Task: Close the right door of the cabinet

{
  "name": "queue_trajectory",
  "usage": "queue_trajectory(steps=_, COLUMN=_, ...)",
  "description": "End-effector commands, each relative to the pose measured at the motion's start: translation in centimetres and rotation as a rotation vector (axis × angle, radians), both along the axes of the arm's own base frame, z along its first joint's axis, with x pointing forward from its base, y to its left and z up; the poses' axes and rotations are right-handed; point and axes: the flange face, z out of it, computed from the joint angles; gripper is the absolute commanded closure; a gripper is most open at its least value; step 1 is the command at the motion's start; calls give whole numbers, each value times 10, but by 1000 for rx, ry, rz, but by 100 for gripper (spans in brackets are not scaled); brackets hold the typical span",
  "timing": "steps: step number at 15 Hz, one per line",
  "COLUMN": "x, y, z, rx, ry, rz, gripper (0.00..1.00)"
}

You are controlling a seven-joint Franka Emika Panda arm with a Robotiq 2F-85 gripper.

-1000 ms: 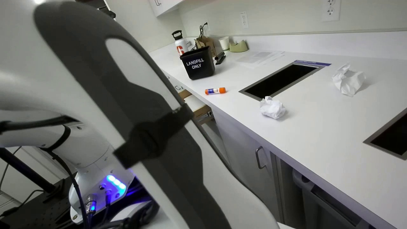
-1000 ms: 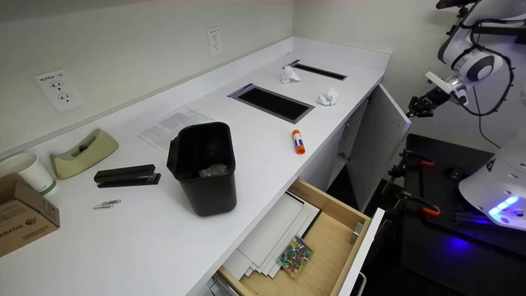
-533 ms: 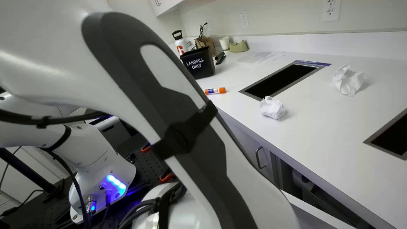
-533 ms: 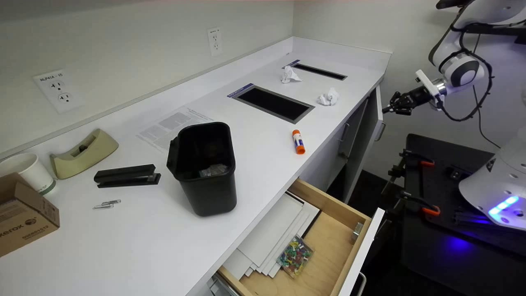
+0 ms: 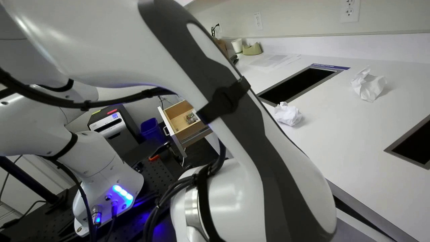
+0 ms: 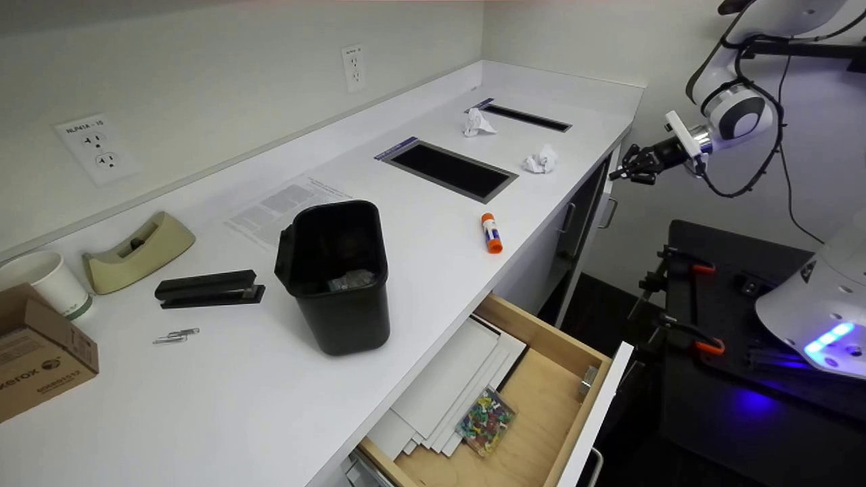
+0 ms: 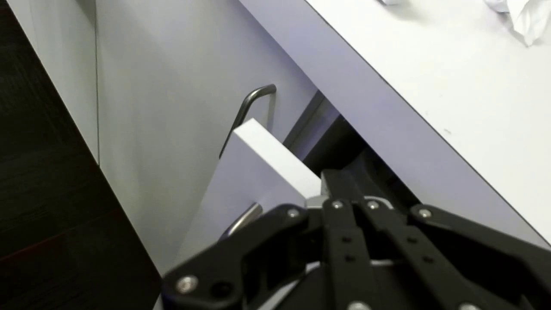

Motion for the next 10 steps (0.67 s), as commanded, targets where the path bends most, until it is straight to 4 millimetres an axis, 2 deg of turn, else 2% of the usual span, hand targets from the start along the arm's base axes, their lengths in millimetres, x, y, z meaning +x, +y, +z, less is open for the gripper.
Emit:
queue_trajectory(steps=1, x=21, y=2, z=-5, rx=-17, ry=-31, rz=5, gripper=100)
queue_trajectory(steps=3, x=31, y=4, z=-4, rx=-37, ry=-41, rz=13, gripper=100)
queue_trajectory(steps=4, x=33, y=5, z=3, rx=-62, ry=-64, rz=16, gripper=100)
queue_trajectory(steps=6, x=23, y=10, z=25, rx=-127, ry=-111, rz=21, gripper=100)
queue_trajectory(steps=10, x=-33, y=24, z=68, rx=-205, ry=-107, rz=59, gripper=100)
